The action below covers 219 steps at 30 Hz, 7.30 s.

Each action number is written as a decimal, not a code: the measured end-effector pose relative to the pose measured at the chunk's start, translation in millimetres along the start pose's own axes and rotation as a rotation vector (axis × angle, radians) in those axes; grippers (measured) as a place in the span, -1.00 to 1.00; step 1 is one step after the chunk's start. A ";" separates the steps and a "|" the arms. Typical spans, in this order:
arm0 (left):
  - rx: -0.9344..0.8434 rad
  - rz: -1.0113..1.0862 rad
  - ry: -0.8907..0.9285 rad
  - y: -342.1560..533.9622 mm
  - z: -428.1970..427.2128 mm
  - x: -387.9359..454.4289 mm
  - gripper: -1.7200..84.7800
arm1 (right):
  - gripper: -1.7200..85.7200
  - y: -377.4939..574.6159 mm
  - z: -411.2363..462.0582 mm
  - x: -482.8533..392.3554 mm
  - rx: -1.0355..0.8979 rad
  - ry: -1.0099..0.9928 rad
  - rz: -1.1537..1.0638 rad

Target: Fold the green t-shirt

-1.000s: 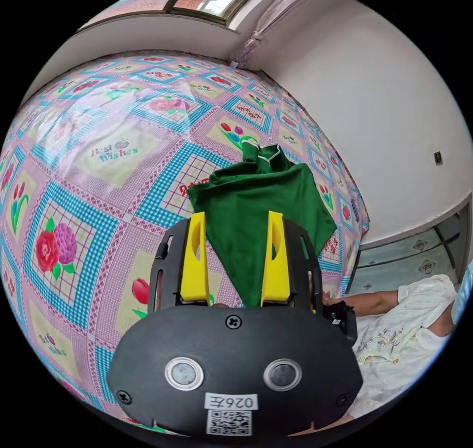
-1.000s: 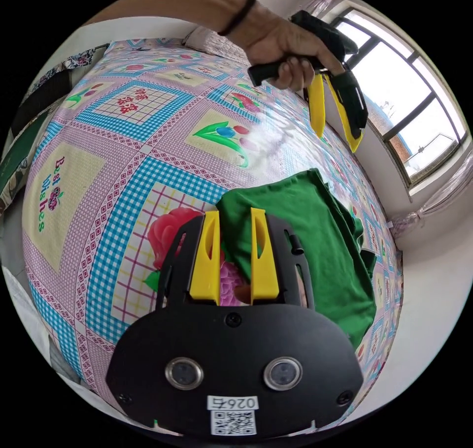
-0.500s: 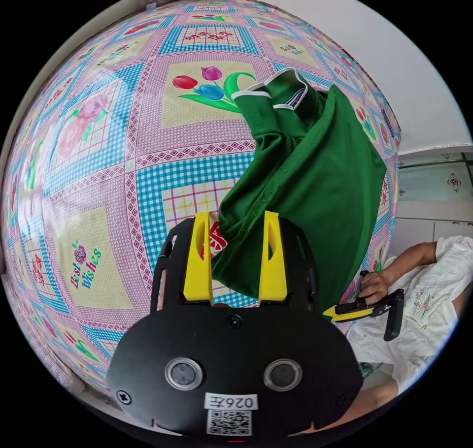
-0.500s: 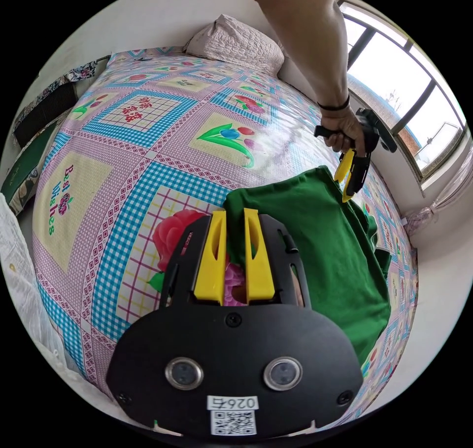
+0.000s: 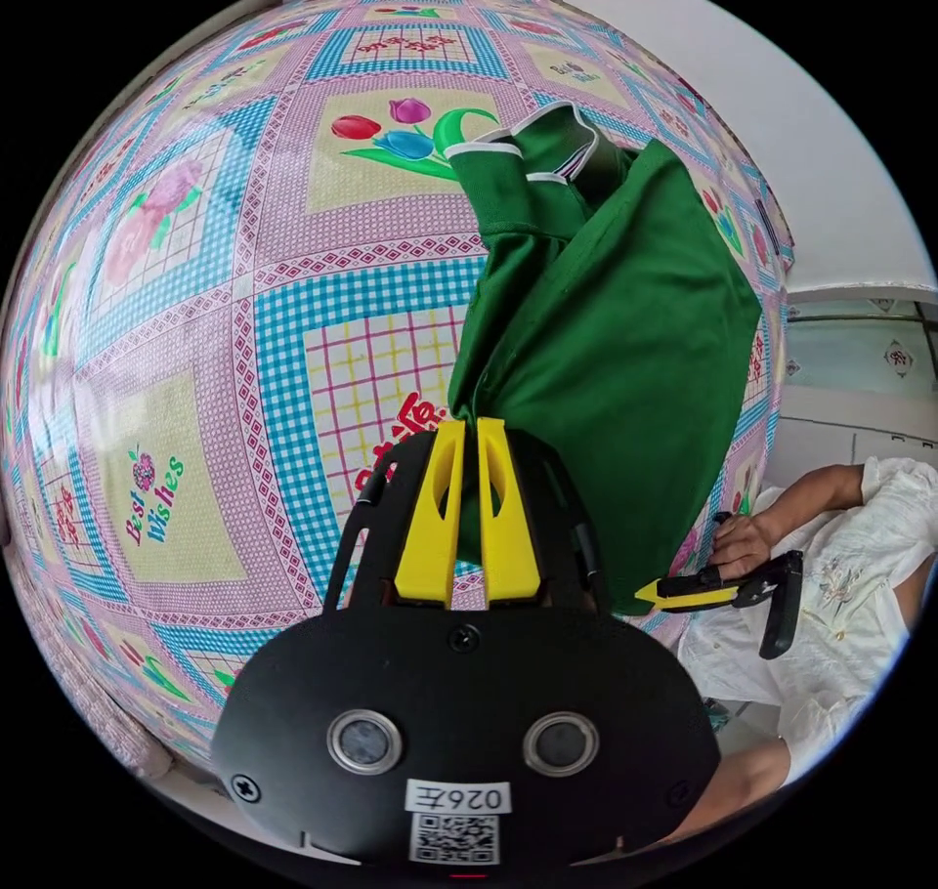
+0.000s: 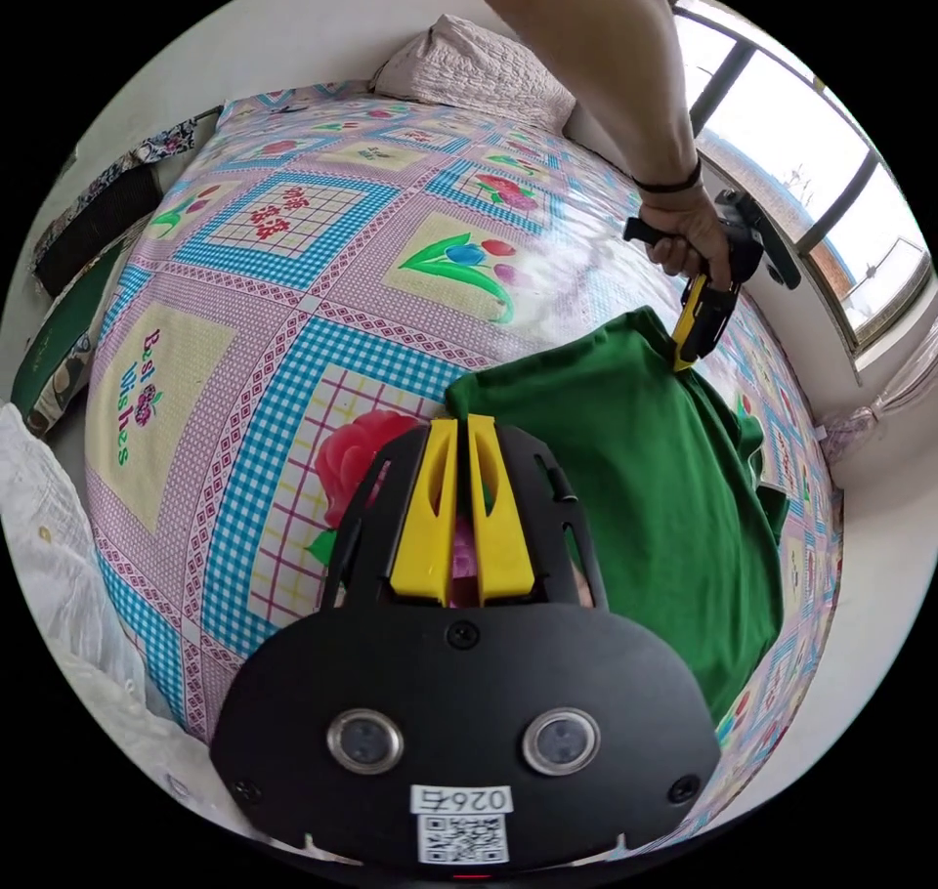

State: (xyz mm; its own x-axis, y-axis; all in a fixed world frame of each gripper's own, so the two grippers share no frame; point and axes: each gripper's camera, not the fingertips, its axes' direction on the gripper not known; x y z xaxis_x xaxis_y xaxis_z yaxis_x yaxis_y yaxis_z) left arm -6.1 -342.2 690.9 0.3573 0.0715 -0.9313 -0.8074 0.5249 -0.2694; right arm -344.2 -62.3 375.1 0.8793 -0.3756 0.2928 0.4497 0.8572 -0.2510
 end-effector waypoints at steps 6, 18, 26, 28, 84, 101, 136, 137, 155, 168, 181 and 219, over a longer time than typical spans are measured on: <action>-0.005 -0.106 0.076 68.7 9.4 -17.8 -0.94 | -1.00 39.2 -30.8 17.0 -0.042 -0.144 -0.045; 0.207 -0.472 0.578 301.5 79.1 13.4 -0.94 | -0.99 201.6 -135.5 63.4 -0.162 -0.442 0.021; 0.574 -0.609 1.087 413.9 125.3 71.1 -0.95 | -0.99 323.4 -231.4 173.1 0.098 -0.743 0.392; 0.647 -0.586 1.112 414.8 118.8 73.3 -0.95 | -1.00 339.8 -248.8 201.5 0.165 -0.709 0.445; 0.168 -0.111 0.133 4.6 68.3 132.0 -0.98 | -0.98 255.4 -142.5 535.1 -0.005 -0.363 0.789; 0.357 -0.339 -0.151 164.9 67.4 217.1 -0.98 | -0.98 254.7 -191.7 408.8 0.046 -0.401 0.653; 0.883 -0.599 0.339 373.0 102.8 342.9 -0.97 | -0.95 343.2 -374.6 271.7 0.510 -0.091 0.662; 0.864 -0.608 0.284 373.9 102.5 356.5 -0.98 | -0.96 340.0 -376.0 268.7 0.492 -0.069 0.634; 0.898 -0.742 -0.179 369.2 120.1 517.1 -0.98 | -0.98 348.1 -449.6 254.4 0.820 0.053 0.484; 0.939 -0.816 -0.320 375.3 114.3 577.8 -0.97 | -0.99 299.2 -441.9 279.3 0.777 0.243 0.296; 0.861 -1.031 -0.017 362.4 187.0 533.5 -0.83 | -0.81 215.5 -245.3 411.9 0.180 -0.284 0.228; 0.760 -1.215 0.111 312.6 234.6 408.2 -0.78 | -0.82 105.7 -85.4 549.0 -0.094 -0.406 0.108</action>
State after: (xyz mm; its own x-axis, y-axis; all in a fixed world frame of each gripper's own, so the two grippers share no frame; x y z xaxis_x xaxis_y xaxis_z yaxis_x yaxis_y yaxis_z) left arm -2.5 50.1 284.1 0.5644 -0.7878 -0.2467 0.4199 0.5313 -0.7358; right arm 199.5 -208.0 430.5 0.7979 -0.1001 0.5944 0.3869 0.8412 -0.3778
